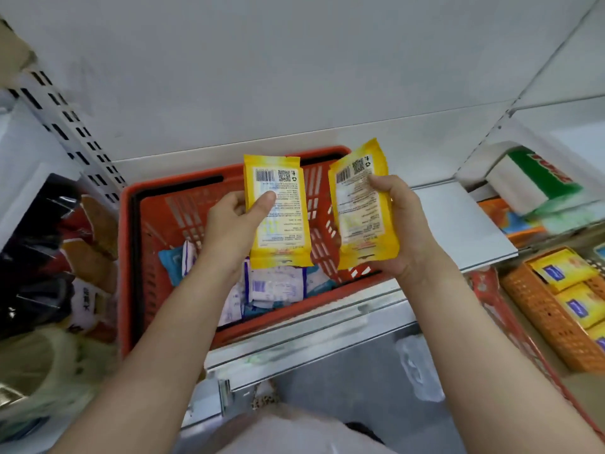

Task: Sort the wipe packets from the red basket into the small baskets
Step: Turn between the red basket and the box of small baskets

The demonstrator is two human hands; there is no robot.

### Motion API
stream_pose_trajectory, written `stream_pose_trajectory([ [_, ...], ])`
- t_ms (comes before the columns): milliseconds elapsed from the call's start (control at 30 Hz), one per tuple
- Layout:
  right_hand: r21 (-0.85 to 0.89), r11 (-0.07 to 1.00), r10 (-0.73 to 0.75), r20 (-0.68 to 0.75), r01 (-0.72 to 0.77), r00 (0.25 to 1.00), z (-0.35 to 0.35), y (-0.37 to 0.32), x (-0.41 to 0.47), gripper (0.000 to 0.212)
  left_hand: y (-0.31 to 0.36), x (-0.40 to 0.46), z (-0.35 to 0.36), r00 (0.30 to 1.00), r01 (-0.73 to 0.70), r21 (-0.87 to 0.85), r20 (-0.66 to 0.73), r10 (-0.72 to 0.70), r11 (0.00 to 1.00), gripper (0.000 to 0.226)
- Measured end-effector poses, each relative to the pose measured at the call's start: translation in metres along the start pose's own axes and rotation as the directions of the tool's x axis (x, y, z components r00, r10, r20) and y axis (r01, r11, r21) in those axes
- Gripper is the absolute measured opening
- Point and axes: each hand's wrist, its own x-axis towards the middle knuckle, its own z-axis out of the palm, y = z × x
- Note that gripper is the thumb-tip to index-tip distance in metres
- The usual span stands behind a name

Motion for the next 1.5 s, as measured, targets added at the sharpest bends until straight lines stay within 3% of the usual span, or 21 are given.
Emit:
stream_pose_trajectory([
  [167,-0.117,0.993,0.008,-0.103,-0.020,0.995,-0.047,-0.020,-0.067,0.058,0.004,-0.048,0.062,0.997,-0.050,0.001,0.051,0.050,0.999,0.024],
  [333,-0.168,0.982,0.026,-0.316,-0.082,0.949,-0.129,-0.045,-0.166,0.078,-0.014,-0.122,0.163,0.988,-0.055,-0.034,0.140,0.059,0.998,0.018],
  [533,-0.152,0.988,-0.058,-0.435,-0.010,0.899,-0.237,-0.055,-0.275,0.031,-0.062,-0.207,0.276,0.961,0.036,-0.025,0.274,-0.028,0.999,0.026],
  [667,-0.209,0.978,-0.116,-0.562,-0.005,0.819,-0.293,-0.054,-0.322,0.028,-0.083,-0.242,0.326,0.951,0.081,0.021,0.299,-0.083,0.997,0.024],
  [833,-0.184,0.982,-0.139,-0.595,0.034,0.792,-0.356,-0.071,-0.338,0.025,-0.089,-0.246,0.386,0.950,0.093,0.070,0.293,-0.110,0.993,0.021],
  [1067,-0.234,0.972,-0.136,-0.671,-0.034,0.729,-0.453,-0.127,-0.325,0.050,-0.105,-0.221,0.499,0.930,0.143,0.077,0.332,-0.161,0.987,0.029],
  [1233,-0.277,0.961,-0.194,-0.686,-0.005,0.702,-0.510,-0.179,-0.317,0.100,-0.107,-0.202,0.564,0.924,0.161,0.148,0.326,-0.202,0.976,0.033],
  [1267,-0.286,0.958,-0.193,-0.679,-0.013,0.709,-0.519,-0.188,-0.316,0.103,-0.107,-0.199,0.573,0.924,0.162,0.169,0.321,-0.209,0.972,0.034],
  [1500,-0.298,0.947,-0.140,-0.718,-0.119,0.682,-0.578,-0.225,-0.280,0.049,-0.113,-0.178,0.606,0.967,0.195,0.183,0.131,-0.221,0.964,0.035],
])
